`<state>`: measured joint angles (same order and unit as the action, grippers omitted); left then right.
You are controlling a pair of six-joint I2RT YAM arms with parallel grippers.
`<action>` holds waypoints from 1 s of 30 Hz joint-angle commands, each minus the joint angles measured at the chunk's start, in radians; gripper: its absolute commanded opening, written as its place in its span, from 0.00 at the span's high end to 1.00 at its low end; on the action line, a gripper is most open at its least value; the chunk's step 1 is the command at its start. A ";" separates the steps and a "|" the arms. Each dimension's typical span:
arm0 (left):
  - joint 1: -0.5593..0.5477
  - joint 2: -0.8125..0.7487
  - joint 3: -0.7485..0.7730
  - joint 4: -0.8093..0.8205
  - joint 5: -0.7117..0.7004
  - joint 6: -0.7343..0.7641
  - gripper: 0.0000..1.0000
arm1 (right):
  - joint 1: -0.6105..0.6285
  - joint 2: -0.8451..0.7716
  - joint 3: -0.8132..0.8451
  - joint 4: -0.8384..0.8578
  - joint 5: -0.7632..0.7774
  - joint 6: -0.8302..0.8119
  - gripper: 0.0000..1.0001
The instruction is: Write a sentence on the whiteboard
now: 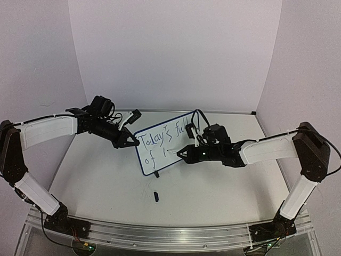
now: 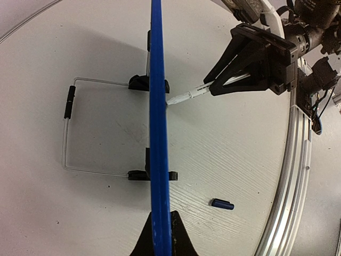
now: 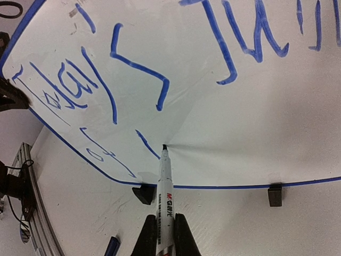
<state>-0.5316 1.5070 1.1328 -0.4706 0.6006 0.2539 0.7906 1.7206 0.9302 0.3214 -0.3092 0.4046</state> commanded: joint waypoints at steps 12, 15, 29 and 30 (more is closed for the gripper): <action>-0.018 0.021 0.006 -0.073 -0.022 0.015 1.00 | -0.005 0.037 -0.007 0.021 0.006 0.006 1.00; -0.018 0.021 0.005 -0.073 -0.023 0.015 1.00 | -0.005 0.023 -0.012 0.019 0.003 0.009 1.00; -0.021 0.025 0.008 -0.073 -0.023 0.015 1.00 | -0.003 -0.087 -0.015 0.008 -0.007 -0.005 1.00; -0.021 0.026 0.006 -0.073 -0.024 0.014 1.00 | -0.004 -0.088 -0.010 0.008 -0.005 -0.007 1.00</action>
<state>-0.5323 1.5070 1.1328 -0.4702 0.6003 0.2543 0.7906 1.6840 0.9020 0.3130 -0.3264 0.4053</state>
